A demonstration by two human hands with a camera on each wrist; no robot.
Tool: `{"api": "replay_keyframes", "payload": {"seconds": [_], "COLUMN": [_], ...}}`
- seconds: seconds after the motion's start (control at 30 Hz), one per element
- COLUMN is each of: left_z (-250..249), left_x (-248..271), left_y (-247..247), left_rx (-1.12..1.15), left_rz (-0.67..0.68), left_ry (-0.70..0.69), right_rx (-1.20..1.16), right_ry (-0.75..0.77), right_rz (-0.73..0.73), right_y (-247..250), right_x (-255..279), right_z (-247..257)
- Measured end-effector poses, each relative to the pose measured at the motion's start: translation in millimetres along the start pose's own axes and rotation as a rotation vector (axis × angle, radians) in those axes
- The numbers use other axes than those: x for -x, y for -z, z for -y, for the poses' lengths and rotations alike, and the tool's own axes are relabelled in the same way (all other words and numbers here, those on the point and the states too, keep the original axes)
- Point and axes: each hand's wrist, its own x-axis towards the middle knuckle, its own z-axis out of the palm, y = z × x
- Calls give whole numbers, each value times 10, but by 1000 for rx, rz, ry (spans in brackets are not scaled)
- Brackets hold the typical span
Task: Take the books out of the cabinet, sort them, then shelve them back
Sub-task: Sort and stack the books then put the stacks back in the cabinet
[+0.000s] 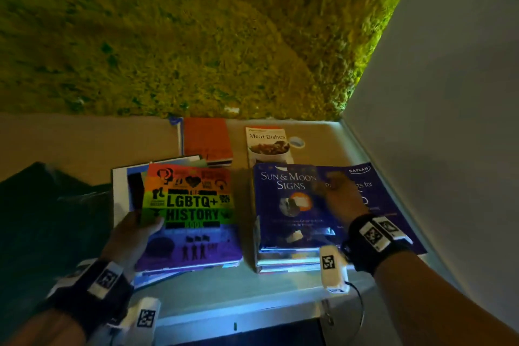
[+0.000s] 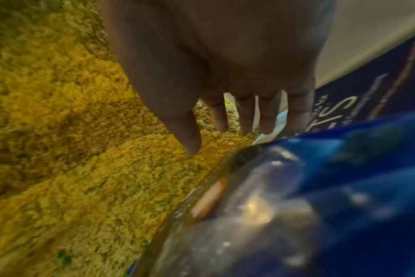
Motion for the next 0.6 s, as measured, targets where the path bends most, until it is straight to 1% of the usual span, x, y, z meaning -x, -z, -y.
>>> {"api": "replay_keyframes", "payload": {"seconds": [0.07,0.1,0.17,0.27,0.3,0.37,0.43,0.47,0.53,0.57,0.6], "left_z": [-53,-56,-66,-37,-10,-26,-73,-109,-207,-322,-527], "left_x": [63,74,64,44,22,31,19,24,-93,-95,-5], "left_y": [-86,-114,-147,-168,-162,-142,-68,-37,38,24,-67], "left_rx": [-96,-119,-89,-89,-87,-51,-60,-77,-15,39,62], "left_rz": [-14,0,7,18,12,-48,-13,-5,-47,-42,-28], "left_ry": [-22,-12,13,32,48,50,54,30,2,-24,-21], "right_rx": [-41,-55,-77,-12,-8,-54,-95,-131,-165,-155,-158], "right_ry": [-47,-67,-70,-9,-12,-31,-10,11,91,148,191], "right_rz": [95,139,163,242,272,315,343,343,293,235,153], "right_y": [23,22,18,32,47,54,62,73,116,151,190], "right_x": [12,27,19,-64,-69,-102,-113,-112,-126,-121,-112], "right_z": [-160,-213,-288,-352,-358,-428,-468,-472,-466,-443,-405]}}
